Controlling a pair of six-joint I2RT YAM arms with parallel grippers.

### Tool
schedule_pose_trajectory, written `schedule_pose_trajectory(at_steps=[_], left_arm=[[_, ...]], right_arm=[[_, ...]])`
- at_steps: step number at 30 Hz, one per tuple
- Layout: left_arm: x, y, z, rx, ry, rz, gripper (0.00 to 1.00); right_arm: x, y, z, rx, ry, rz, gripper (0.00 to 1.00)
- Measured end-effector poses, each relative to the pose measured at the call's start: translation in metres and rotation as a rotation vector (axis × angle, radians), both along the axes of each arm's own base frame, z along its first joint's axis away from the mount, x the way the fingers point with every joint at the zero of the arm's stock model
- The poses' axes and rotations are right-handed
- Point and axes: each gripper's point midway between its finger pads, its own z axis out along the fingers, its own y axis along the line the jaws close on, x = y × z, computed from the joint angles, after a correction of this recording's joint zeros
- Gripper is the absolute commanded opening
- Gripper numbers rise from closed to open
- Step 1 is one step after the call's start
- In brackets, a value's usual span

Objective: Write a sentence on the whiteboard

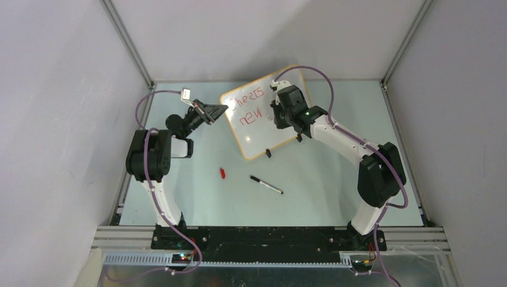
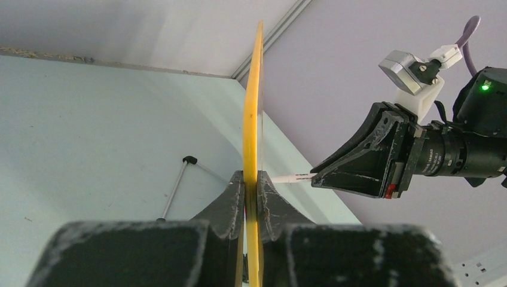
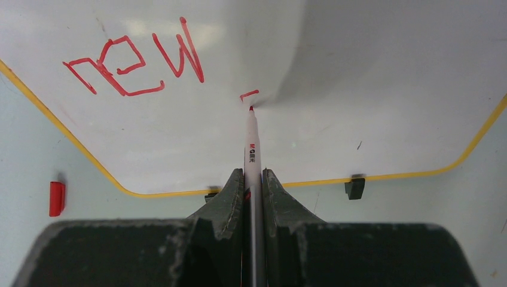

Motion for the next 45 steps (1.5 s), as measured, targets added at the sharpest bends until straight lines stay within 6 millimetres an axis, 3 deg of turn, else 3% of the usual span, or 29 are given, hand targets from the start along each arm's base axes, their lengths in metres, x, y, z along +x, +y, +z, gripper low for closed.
schedule_pose_trajectory(at_steps=[11, 45], left_arm=[[0.000, 0.000, 0.000, 0.000, 0.000, 0.000, 0.00], [0.000, 0.000, 0.000, 0.000, 0.000, 0.000, 0.00]], right_arm=[[0.006, 0.008, 0.012, 0.014, -0.025, 0.009, 0.00], [0.006, 0.009, 0.009, 0.008, -0.019, 0.011, 0.00]])
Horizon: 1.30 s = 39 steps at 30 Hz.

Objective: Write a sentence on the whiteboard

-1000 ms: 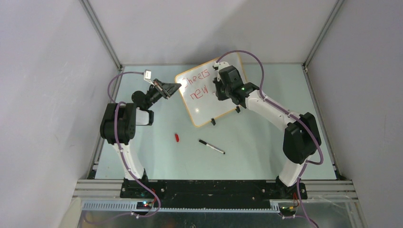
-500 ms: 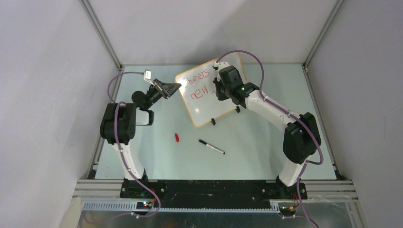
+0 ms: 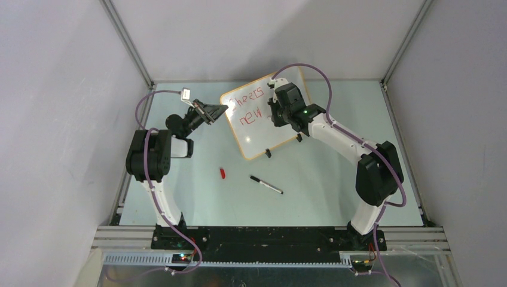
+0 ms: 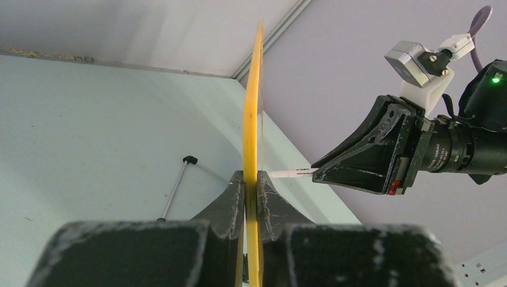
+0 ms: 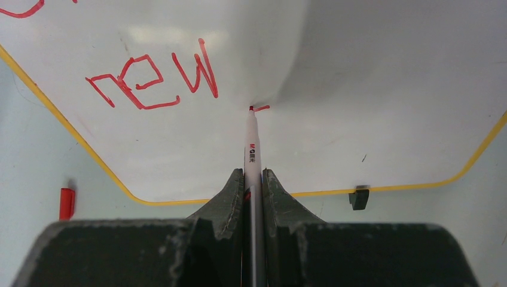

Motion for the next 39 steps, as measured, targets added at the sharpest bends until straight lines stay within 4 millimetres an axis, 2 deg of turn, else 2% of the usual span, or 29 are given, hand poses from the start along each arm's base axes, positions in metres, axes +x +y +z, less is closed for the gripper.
schedule_pose_trajectory(at_steps=[39], left_arm=[[0.0001, 0.0000, 0.0000, 0.000, 0.000, 0.000, 0.00]], right_arm=[[-0.0016, -0.0040, -0.0058, -0.018, 0.010, -0.011, 0.00]])
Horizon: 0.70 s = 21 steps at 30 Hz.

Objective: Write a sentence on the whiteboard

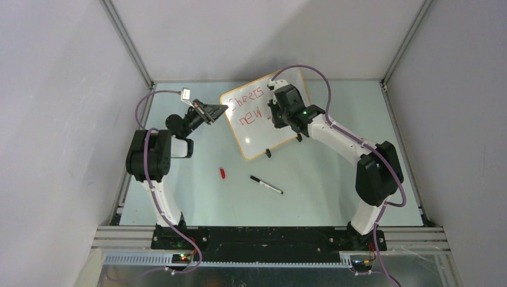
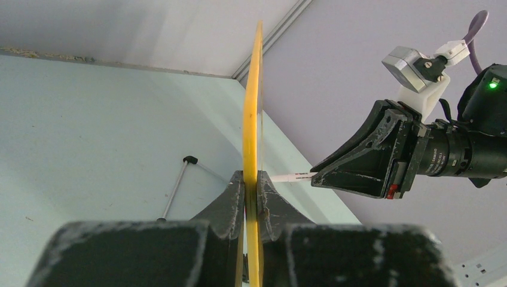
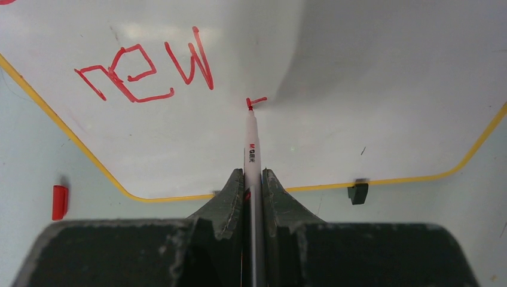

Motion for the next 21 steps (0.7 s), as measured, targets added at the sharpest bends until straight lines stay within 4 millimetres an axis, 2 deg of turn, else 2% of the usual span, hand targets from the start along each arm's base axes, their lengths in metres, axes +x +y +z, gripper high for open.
schedule_pose_trajectory(at_steps=[21], left_arm=[[0.000, 0.000, 0.000, 0.000, 0.000, 0.000, 0.00]], right_arm=[[0.002, -0.015, -0.005, -0.038, 0.013, -0.043, 0.00]])
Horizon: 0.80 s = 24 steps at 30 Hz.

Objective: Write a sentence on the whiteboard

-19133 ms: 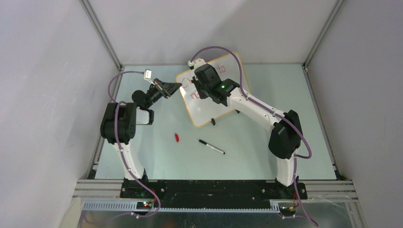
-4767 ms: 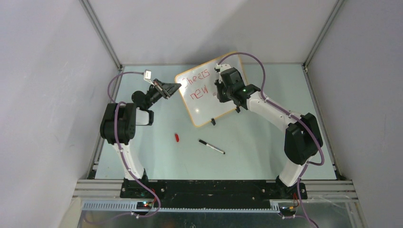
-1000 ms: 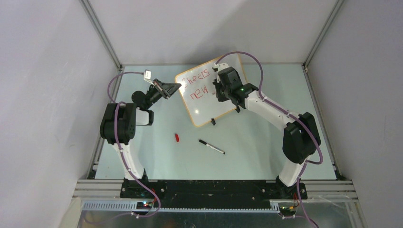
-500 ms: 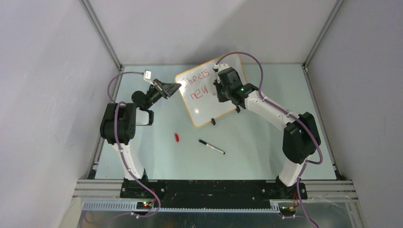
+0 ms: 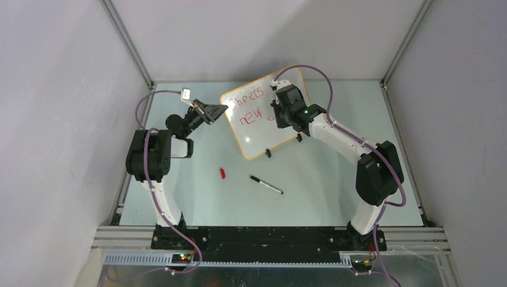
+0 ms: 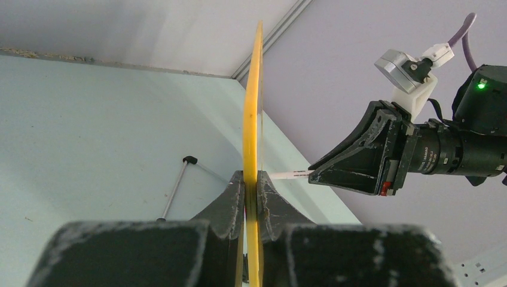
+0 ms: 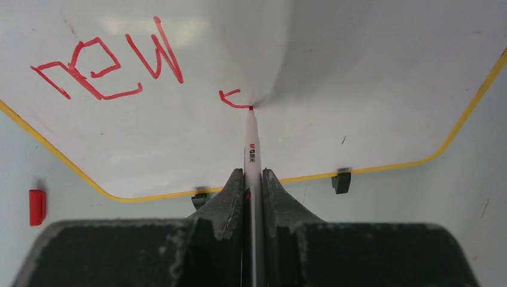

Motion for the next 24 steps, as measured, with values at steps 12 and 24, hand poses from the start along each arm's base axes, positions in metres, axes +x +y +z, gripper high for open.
schedule_pose_trajectory(at_steps=[12, 24], left_arm=[[0.000, 0.000, 0.000, 0.000, 0.000, 0.000, 0.00], [0.000, 0.000, 0.000, 0.000, 0.000, 0.000, 0.00]], right_arm=[[-0.004, -0.001, -0.005, -0.011, 0.016, 0.004, 0.00], [-0.018, 0.013, -0.010, -0.021, 0.034, 0.047, 0.00]])
